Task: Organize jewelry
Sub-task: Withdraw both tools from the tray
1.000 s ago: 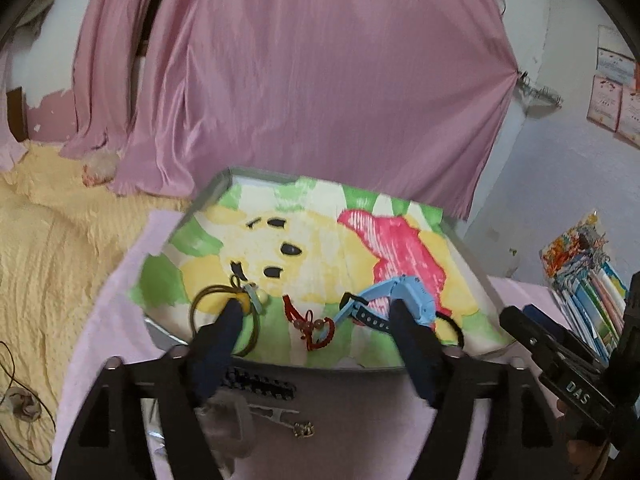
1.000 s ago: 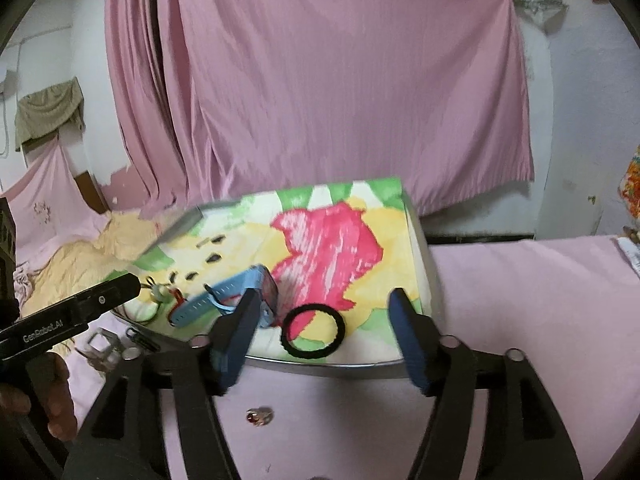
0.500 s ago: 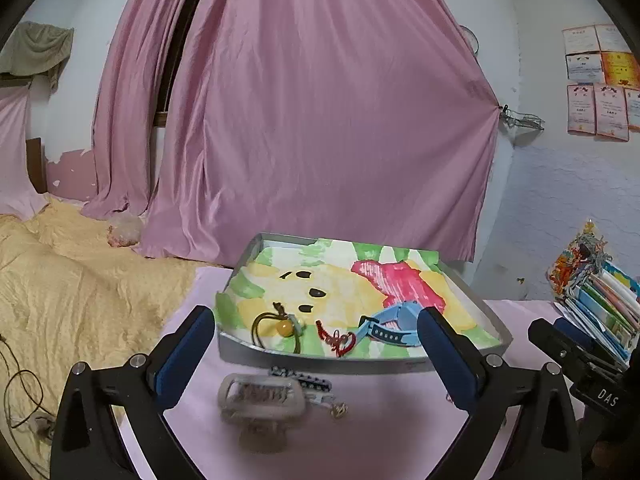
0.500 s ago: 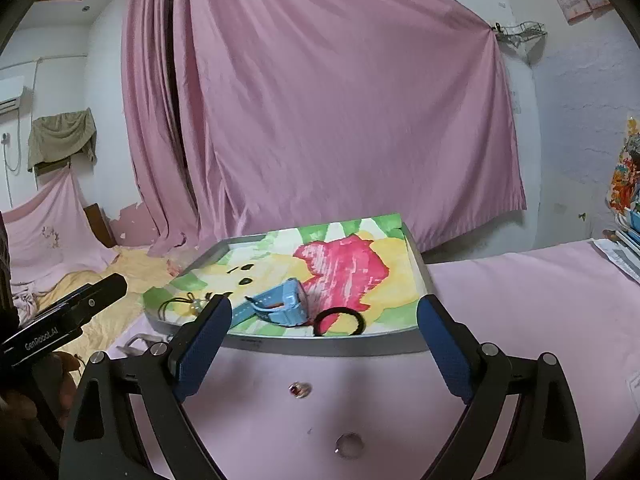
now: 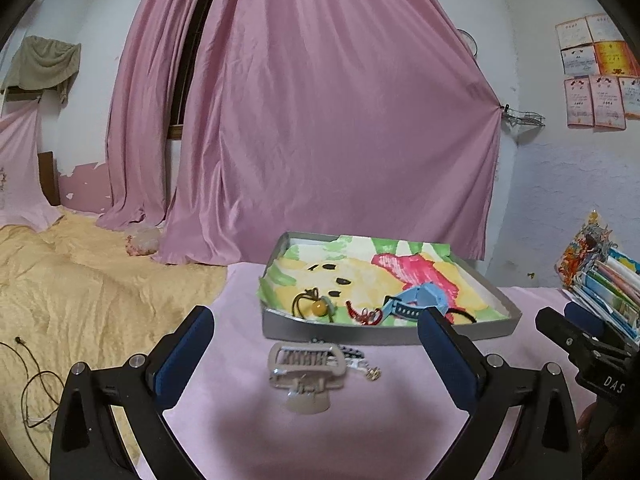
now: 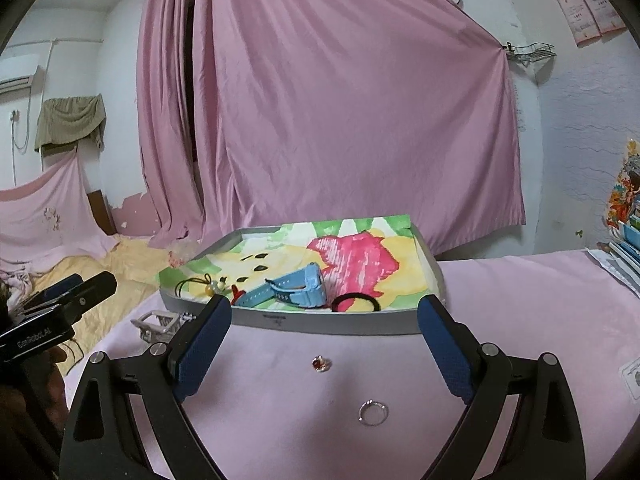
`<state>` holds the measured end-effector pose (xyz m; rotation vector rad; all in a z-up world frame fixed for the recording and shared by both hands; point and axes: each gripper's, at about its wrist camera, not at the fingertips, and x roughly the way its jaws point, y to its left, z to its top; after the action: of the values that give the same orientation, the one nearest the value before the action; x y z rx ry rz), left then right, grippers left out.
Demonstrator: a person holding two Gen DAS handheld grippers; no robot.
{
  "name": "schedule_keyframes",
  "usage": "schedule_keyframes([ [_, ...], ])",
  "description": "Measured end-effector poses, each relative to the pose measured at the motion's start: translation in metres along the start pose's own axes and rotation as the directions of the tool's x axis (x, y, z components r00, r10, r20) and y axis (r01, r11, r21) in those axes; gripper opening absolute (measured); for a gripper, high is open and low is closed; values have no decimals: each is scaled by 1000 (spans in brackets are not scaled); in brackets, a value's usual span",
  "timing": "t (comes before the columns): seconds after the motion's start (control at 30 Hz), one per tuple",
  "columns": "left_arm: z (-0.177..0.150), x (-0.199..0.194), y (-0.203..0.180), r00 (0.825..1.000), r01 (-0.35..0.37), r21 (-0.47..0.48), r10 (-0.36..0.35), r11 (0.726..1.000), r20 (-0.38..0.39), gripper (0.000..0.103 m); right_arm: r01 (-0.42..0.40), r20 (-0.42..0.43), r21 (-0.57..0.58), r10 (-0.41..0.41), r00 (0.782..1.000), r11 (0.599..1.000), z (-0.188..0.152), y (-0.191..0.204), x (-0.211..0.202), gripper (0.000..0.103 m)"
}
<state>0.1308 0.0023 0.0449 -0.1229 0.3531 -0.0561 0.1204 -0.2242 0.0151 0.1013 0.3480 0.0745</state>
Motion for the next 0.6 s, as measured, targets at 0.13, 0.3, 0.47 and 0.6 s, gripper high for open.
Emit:
schedule_keyframes([
  [0.13, -5, -1, 6, 1000, -14, -3, 14, 1000, -10, 102, 0, -18, -17, 0, 1000, 1000, -3, 5, 1, 91],
  [0.3, -11, 1, 13, 999, -26, -2, 26, 1000, -32, 102, 1, -36, -40, -3, 999, 999, -7, 10, 2, 91],
  [0.47, -18, 8, 17, 996, -27, -1, 26, 1000, -82, 102, -2, -84, -46, -2, 997, 999, -12, 10, 9, 91],
  [0.6, -21, 17, 17, 991, -26, -3, 26, 1000, -128, 102, -15, -134, -33, 10, 991, 999, -12, 9, 17, 91],
])
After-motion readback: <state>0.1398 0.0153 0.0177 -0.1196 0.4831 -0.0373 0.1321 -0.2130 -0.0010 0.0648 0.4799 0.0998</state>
